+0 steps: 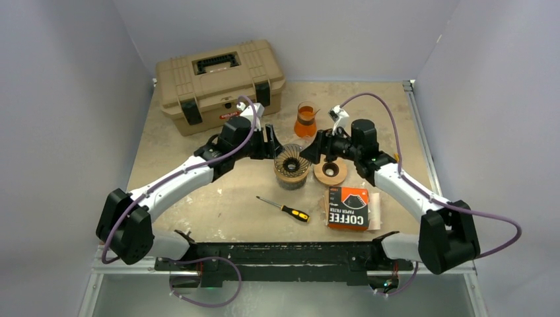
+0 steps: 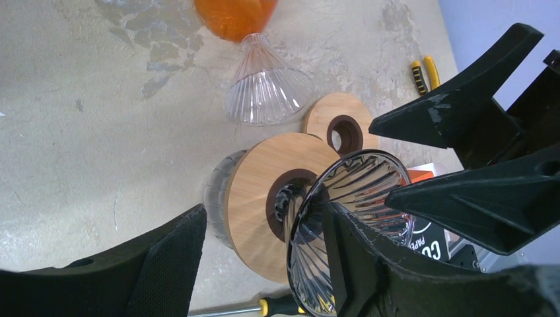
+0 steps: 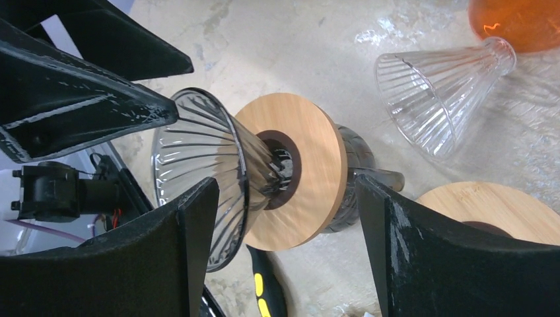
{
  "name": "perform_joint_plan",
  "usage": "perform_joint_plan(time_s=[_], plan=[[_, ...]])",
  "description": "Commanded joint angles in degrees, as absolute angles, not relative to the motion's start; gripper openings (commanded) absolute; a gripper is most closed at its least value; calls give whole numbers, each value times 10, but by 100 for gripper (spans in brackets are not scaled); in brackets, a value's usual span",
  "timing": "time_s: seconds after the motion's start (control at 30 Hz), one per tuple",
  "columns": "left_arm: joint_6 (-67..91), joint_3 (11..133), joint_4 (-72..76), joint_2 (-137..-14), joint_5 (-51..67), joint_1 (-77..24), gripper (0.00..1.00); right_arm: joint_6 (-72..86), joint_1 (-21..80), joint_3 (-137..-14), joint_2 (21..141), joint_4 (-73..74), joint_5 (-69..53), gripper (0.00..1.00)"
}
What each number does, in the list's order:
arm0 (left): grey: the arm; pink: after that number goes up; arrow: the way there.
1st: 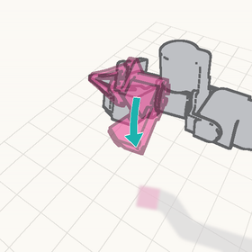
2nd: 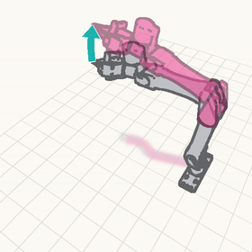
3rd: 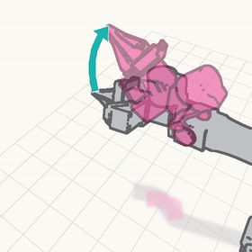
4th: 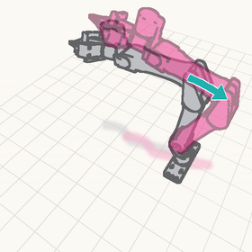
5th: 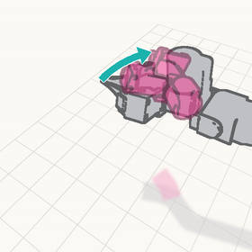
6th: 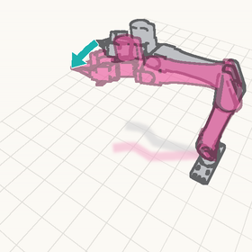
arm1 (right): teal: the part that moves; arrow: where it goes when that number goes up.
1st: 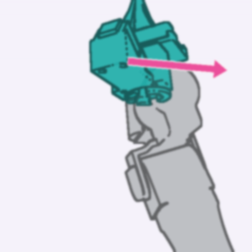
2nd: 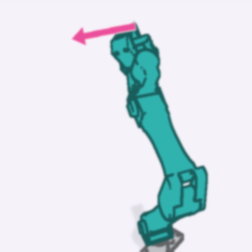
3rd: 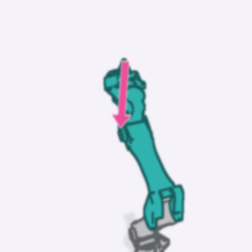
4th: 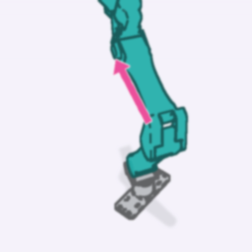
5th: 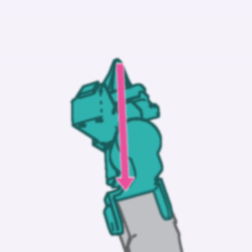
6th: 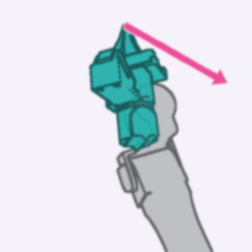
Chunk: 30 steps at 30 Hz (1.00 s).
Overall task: Place the coffee filter in the dripper
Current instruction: Place the coffee dripper in the dripper holder.
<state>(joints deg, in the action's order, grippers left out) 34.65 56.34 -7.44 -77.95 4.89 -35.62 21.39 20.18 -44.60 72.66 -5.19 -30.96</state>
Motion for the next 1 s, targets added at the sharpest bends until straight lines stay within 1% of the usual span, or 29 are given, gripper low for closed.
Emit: perform_joint_plan(time_s=[0.0, 0.27, 0.73, 0.97], plan=[[341, 556, -39, -789, 39, -352, 63, 198, 200, -464, 737, -83, -290, 78], [344, 562, -29, -808, 35, -351, 63, 196, 200, -480, 766, -86, -270, 77], [340, 580, -37, -828, 16, -351, 63, 195, 200, -514, 807, -81, -249, 71], [337, 596, -38, -838, 19, -351, 64, 193, 201, -521, 813, -76, -243, 70]])
